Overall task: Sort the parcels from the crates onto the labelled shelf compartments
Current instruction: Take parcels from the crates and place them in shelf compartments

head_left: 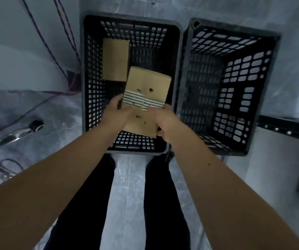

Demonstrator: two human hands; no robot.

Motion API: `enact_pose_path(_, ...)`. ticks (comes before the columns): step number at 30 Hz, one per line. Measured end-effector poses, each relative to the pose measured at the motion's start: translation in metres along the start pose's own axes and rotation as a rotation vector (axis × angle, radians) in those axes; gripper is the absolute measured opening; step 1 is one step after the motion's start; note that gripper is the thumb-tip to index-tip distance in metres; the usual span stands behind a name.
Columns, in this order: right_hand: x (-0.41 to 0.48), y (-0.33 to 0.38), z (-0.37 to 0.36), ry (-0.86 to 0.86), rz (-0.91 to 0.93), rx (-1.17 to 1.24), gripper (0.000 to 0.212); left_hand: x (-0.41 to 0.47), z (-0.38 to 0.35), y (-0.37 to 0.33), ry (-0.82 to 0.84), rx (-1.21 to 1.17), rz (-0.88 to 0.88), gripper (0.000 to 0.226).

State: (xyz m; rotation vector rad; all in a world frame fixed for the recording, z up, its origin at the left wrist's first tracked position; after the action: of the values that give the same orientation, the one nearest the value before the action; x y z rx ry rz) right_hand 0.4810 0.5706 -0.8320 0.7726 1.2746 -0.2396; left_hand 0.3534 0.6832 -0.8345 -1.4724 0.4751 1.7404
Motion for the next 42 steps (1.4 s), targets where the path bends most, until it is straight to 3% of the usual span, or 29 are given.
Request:
enact_pose_path(3,-0.057,0.013,0.013,0.076,0.026,0.017,0.041,-0.059,0.014,-0.001,-0.01,-0.043,0.009,0.055)
enact_pose_path(4,-0.074,0.02,0.017,0.099,0.033,0.01,0.033,-0.077,0.02,-0.002,-0.017,-0.049,0.003,0.054)
enact_pose_path(14,-0.251,0.107,0.056,0.011,0.25,0.112,0.053,-0.271,0.077,-0.057,-0.105,-0.094,-0.231,0.033)
enact_pose_path(18,-0.321,0.139,0.067,-0.051,0.347,0.24,0.038,-0.342,0.101,-0.086,-0.072,-0.105,-0.283,0.033)
enact_pose_path(25,-0.428,0.213,0.089,-0.129,0.57,0.363,0.044,-0.464,0.142,-0.146,0.014,-0.214,-0.418,0.071)
enact_pose_path(29,-0.493,0.262,0.099,-0.14,0.764,0.42,0.042,-0.536,0.164,-0.183,0.099,-0.314,-0.534,0.035)
enact_pose_path(33,-0.563,0.313,0.106,-0.125,0.953,0.385,0.035,-0.606,0.188,-0.214,0.157,-0.384,-0.678,0.032)
enact_pose_path(37,-0.631,0.368,0.112,-0.106,1.153,0.342,0.053,-0.667,0.215,-0.244,0.236,-0.533,-0.816,0.03)
enact_pose_path(42,-0.724,0.422,0.119,-0.056,1.354,0.25,0.027,-0.746,0.243,-0.278,0.256,-0.565,-1.009,0.028)
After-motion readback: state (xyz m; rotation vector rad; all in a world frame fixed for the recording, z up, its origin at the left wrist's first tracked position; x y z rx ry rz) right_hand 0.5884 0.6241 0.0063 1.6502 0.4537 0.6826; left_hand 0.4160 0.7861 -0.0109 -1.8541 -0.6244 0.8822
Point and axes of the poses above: each hand's wrist, its own x-axis towards the middle knuckle, its own z-axis out of the back of the hand, y = z × x, the point moved 5 cm from there along x, towards the middle knuckle, and after that the axes turned 14 degrees about z, right-handed, at the moved point
